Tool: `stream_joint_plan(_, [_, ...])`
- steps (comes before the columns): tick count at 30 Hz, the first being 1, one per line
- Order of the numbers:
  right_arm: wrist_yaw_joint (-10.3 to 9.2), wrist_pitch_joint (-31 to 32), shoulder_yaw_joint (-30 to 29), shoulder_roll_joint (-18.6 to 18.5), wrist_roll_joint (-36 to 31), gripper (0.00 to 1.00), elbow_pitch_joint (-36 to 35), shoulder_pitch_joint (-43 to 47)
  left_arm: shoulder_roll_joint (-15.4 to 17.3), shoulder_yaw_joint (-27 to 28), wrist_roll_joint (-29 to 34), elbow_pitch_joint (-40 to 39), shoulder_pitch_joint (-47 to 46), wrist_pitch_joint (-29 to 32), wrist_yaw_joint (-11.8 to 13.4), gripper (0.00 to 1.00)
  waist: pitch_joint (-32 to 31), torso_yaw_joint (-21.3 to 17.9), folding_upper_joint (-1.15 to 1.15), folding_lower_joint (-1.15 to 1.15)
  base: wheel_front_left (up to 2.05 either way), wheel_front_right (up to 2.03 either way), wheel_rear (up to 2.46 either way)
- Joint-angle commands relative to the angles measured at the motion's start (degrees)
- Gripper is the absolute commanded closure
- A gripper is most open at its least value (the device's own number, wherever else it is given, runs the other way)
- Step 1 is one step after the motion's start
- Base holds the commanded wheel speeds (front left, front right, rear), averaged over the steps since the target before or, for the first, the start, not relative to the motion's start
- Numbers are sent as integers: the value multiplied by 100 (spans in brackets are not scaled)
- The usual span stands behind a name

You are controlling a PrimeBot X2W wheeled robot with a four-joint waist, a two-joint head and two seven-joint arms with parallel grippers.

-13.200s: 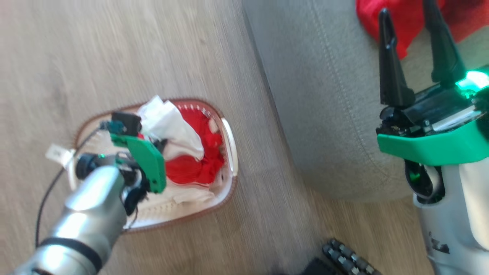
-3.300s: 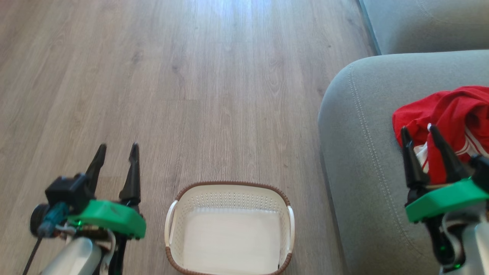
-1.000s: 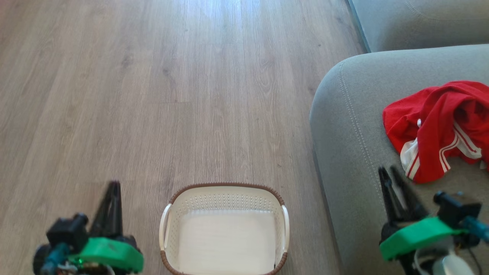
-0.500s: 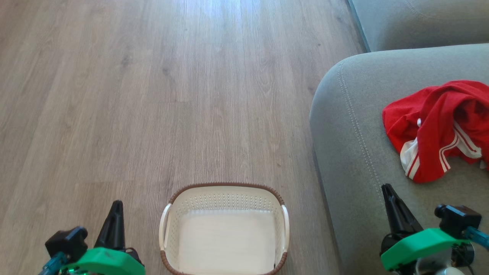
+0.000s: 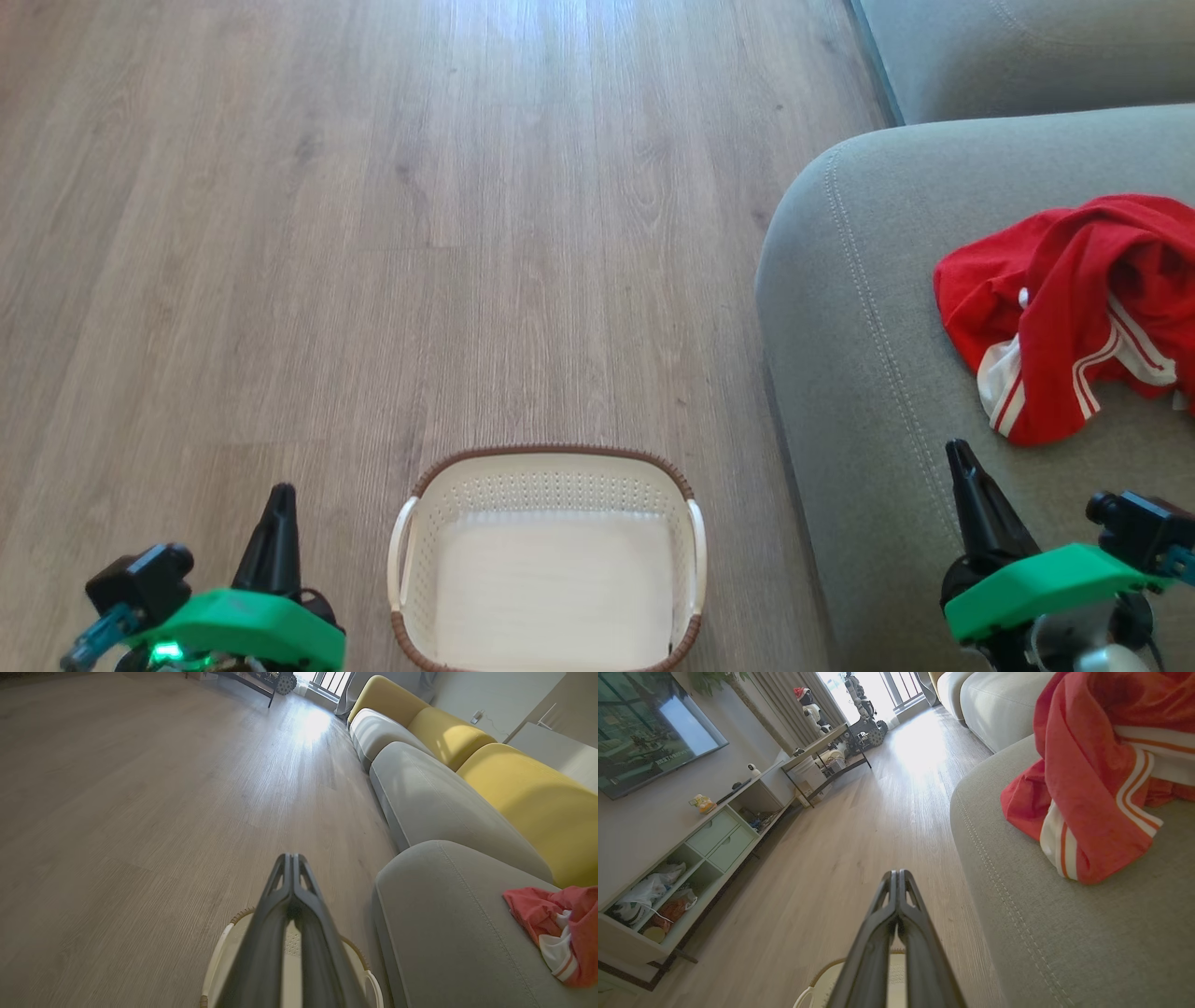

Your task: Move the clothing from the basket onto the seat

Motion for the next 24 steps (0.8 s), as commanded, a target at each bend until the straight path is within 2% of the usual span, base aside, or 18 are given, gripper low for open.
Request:
stream_joint_plan(1, [0, 49, -29, 10, 178, 100, -147, -280, 26, 197, -156, -132, -313, 30, -58, 100, 2, 0, 0, 0, 0, 0, 0])
stream_joint_plan(24, [0, 314, -178, 85, 1560, 100, 2, -461, -197, 582, -1459, 1, -502, 413, -356, 100, 25, -7, 0, 0, 0, 0, 0])
